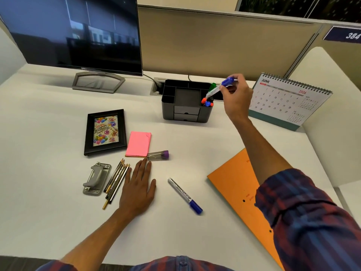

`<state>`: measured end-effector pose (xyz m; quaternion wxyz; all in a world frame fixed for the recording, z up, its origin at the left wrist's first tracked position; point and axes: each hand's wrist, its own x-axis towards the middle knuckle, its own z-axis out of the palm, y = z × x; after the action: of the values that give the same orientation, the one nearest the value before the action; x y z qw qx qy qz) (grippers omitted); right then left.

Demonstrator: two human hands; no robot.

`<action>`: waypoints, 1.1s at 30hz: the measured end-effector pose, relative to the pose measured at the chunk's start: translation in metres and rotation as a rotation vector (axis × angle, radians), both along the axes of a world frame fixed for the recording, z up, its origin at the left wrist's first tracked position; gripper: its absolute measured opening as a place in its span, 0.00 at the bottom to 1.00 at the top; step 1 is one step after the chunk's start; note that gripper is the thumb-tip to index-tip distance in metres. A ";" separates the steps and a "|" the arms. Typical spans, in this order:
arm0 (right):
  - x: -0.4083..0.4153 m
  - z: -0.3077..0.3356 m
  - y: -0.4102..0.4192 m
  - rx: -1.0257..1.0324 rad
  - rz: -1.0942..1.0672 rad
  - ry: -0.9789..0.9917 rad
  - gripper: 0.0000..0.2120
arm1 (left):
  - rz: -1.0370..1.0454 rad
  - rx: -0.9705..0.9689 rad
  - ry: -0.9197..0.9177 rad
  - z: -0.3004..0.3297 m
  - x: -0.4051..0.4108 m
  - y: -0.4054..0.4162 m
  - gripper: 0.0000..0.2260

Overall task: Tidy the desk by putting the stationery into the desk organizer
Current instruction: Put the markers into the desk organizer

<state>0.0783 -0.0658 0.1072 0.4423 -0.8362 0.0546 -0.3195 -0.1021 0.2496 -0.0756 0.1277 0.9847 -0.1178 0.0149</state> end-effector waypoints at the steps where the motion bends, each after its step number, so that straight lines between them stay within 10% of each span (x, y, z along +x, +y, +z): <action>1: 0.005 0.000 0.000 -0.032 -0.006 0.011 0.13 | 0.000 -0.002 0.002 0.000 0.000 0.000 0.29; 18: 0.014 -0.031 0.006 -0.362 -0.039 0.270 0.16 | -0.001 -0.014 0.004 -0.001 0.000 0.001 0.29; 33: -0.114 -0.110 0.050 -0.407 0.430 0.538 0.07 | -0.004 0.002 -0.006 0.001 0.000 -0.001 0.29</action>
<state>-0.0358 -0.0159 -0.0026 0.2943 -0.9530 -0.0721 0.0064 -0.1017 0.2490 -0.0744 0.1262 0.9845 -0.1203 0.0172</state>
